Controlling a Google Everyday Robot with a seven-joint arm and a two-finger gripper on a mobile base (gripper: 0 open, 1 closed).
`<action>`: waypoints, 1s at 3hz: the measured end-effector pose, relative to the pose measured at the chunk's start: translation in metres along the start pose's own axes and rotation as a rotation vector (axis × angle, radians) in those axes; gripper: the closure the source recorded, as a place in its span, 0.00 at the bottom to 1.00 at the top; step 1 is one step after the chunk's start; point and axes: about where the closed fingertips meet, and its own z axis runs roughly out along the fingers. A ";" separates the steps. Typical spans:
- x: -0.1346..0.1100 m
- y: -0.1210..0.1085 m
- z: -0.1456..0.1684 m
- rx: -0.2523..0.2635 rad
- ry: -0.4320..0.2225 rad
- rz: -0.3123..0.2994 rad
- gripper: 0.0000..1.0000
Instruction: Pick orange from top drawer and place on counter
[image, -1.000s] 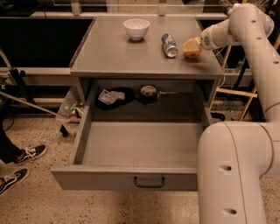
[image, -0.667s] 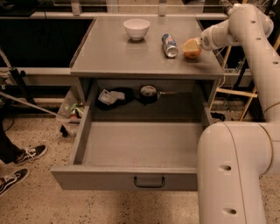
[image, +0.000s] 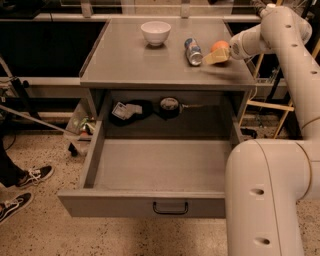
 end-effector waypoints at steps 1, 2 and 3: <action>0.000 0.000 0.000 0.000 0.000 0.000 0.00; 0.004 0.010 -0.001 -0.029 0.025 -0.003 0.00; 0.012 0.035 -0.021 -0.100 0.111 -0.034 0.00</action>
Offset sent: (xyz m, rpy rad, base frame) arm -0.0207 0.0087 0.0008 -0.0084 0.0638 0.0471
